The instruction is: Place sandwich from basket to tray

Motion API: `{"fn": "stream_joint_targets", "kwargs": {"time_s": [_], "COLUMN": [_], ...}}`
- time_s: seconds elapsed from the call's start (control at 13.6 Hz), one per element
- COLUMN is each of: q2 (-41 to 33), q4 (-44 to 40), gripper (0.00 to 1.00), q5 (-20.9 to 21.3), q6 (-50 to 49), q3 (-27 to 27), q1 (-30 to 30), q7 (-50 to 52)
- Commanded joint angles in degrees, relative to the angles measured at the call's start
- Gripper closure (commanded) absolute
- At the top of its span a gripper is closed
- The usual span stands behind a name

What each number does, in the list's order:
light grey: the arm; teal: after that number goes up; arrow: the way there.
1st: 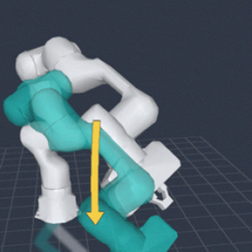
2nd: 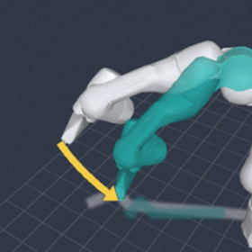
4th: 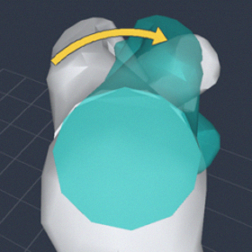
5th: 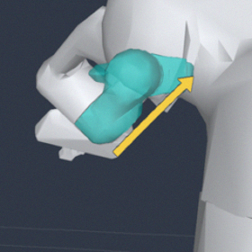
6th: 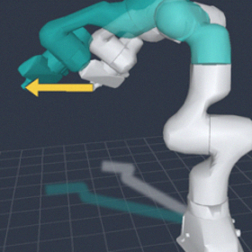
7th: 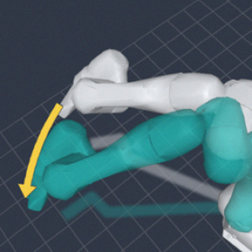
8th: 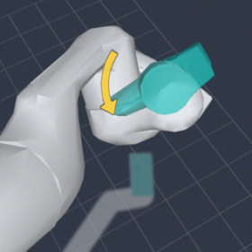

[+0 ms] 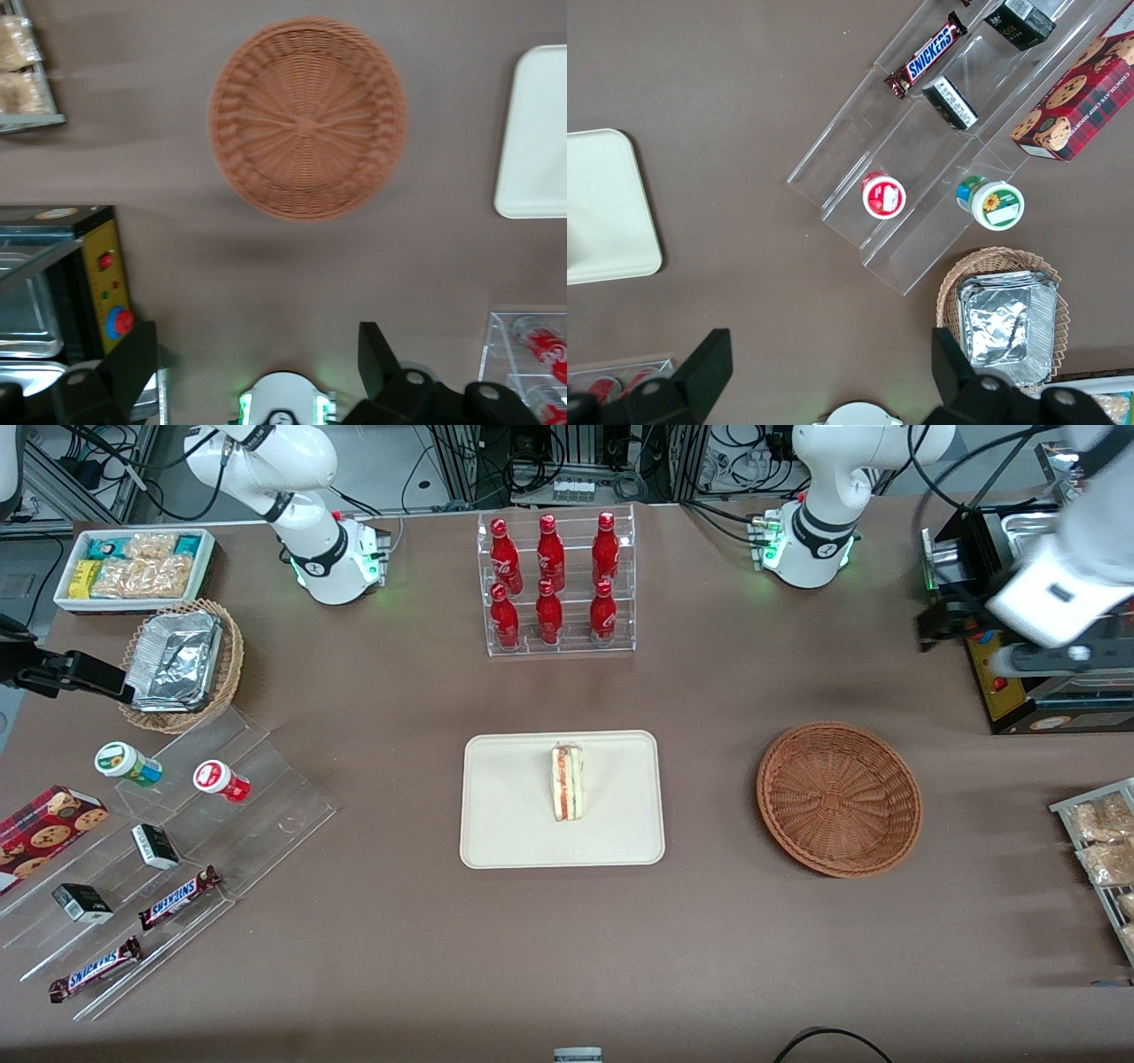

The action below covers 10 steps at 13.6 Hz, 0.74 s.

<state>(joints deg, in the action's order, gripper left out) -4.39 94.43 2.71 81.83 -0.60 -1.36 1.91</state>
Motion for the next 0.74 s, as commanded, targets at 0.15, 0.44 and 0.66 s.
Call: {"fn": "stream_joint_targets", "kwargs": {"time_s": [0.15, 0.44, 0.66], "q2": [-1.1, 0.3, 1.2], "q4": [1.9, 1.4, 0.6], "gripper": [0.01, 0.01, 0.0], "q5": [-0.7, 0.3, 0.1], "q6": [2.5, 3.1, 2.6], "q3": [2.4, 2.4, 3.3], "q1": [5.1, 3.2, 2.1], "q7": [-6.8, -7.0, -7.2]}}
